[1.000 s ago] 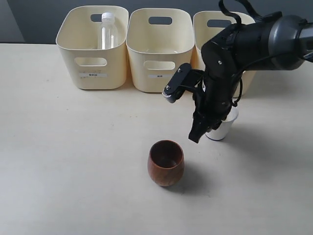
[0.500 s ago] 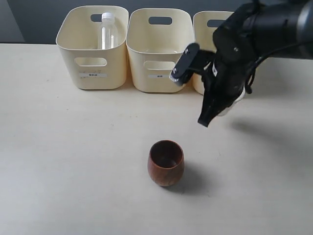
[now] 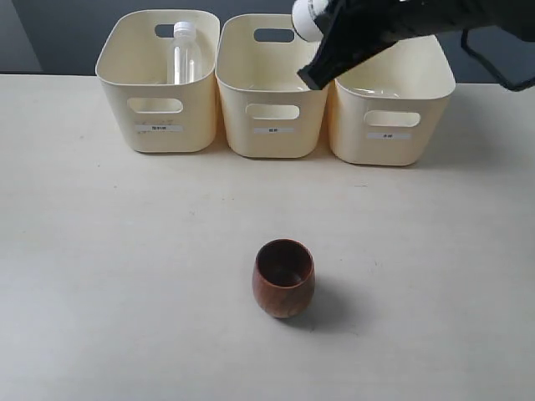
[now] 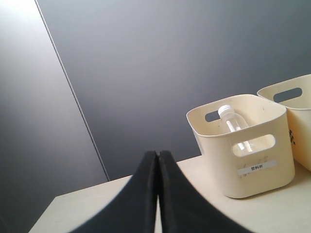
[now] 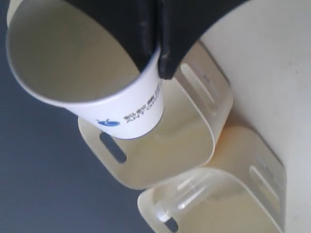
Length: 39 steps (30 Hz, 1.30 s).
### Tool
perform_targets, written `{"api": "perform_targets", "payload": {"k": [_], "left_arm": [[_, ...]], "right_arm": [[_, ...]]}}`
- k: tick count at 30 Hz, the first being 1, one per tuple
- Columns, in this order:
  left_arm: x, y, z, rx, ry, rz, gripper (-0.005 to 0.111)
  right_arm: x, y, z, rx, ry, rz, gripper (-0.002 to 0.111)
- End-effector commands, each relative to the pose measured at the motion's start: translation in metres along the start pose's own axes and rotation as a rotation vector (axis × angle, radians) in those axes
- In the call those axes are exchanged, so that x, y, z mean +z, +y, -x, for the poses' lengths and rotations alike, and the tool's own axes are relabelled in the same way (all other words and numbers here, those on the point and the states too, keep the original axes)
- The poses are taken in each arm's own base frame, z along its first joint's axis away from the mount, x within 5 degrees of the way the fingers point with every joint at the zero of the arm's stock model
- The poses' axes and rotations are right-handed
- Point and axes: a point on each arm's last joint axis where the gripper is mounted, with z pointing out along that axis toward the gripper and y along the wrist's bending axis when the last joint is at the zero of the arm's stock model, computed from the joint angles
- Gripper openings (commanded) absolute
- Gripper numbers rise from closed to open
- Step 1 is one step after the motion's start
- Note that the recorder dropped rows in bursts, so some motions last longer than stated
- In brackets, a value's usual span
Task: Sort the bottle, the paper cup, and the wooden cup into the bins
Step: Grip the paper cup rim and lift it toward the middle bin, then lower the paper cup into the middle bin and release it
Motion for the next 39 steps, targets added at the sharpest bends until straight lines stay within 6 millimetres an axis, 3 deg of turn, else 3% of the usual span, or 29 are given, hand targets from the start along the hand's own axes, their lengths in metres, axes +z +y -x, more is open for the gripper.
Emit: {"api": "perform_targets", "payload": {"k": [1,4,9,13,17,26,39], "left_arm": [[0.000,0.000,0.000,-0.002,-0.007,-0.001,0.000],[0.000,0.000,0.000,-0.002,-0.007,-0.001,0.000],[0.000,0.000,0.000,-0.002,-0.007,-0.001,0.000],[0.000,0.000,0.000,-0.002,-0.007,-0.001,0.000],[0.000,0.000,0.000,-0.002,-0.007,-0.001,0.000],[0.000,0.000,0.000,-0.002,-0.007,-0.001,0.000],[0.000,0.000,0.000,-0.002,-0.007,-0.001,0.000]], "right_arm": [[0.032,0.005,0.001,0.010,-0.090,-0.002,-0.001],[0.078,0.008,0.004,0.010,-0.061,0.015,-0.001],[0.132,-0.001,0.020,0.046,0.055,0.021,-0.001],[0.157,-0.005,0.024,0.099,0.177,0.027,-0.001],[0.170,-0.007,0.027,0.110,0.210,0.024,-0.001],[0.191,-0.017,-0.001,0.144,0.375,0.032,-0.001],[0.212,-0.015,-0.024,0.134,0.435,0.040,-0.001]]}}
